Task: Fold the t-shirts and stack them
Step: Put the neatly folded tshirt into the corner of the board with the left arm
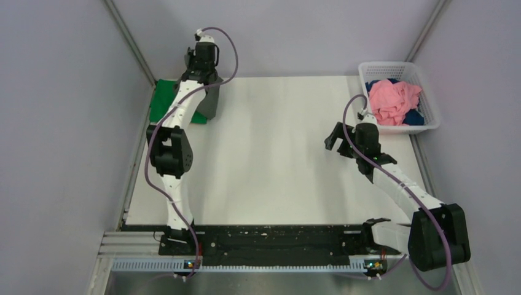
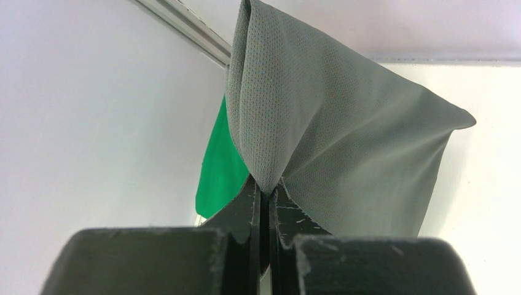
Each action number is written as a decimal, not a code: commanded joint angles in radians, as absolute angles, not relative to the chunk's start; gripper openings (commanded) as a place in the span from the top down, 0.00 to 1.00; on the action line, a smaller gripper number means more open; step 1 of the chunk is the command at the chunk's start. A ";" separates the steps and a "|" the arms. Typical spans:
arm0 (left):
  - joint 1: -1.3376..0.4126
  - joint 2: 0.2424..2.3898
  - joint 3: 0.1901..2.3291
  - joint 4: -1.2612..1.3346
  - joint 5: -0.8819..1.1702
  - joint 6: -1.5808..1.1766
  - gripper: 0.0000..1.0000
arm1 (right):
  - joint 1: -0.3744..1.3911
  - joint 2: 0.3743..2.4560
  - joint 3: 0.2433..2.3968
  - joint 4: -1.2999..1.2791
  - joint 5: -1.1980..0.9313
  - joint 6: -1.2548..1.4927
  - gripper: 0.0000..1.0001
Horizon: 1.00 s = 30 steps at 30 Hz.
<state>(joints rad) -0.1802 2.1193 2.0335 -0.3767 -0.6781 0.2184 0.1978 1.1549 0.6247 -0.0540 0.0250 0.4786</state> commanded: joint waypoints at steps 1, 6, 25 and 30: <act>-0.141 2.040 2.042 -0.369 -0.635 0.189 1.00 | 0.190 1.141 0.671 -0.048 0.027 0.467 0.01; -0.097 2.054 2.038 -0.388 -0.576 0.163 1.00 | 0.189 1.150 0.672 -0.050 0.027 0.469 0.01; 0.097 2.227 2.031 -0.298 -0.432 0.141 1.00 | 0.189 1.178 0.675 -0.055 0.010 0.472 0.01; 0.129 2.241 2.028 -0.301 -0.413 0.113 1.00 | 0.189 1.185 0.678 -0.055 0.008 0.474 0.01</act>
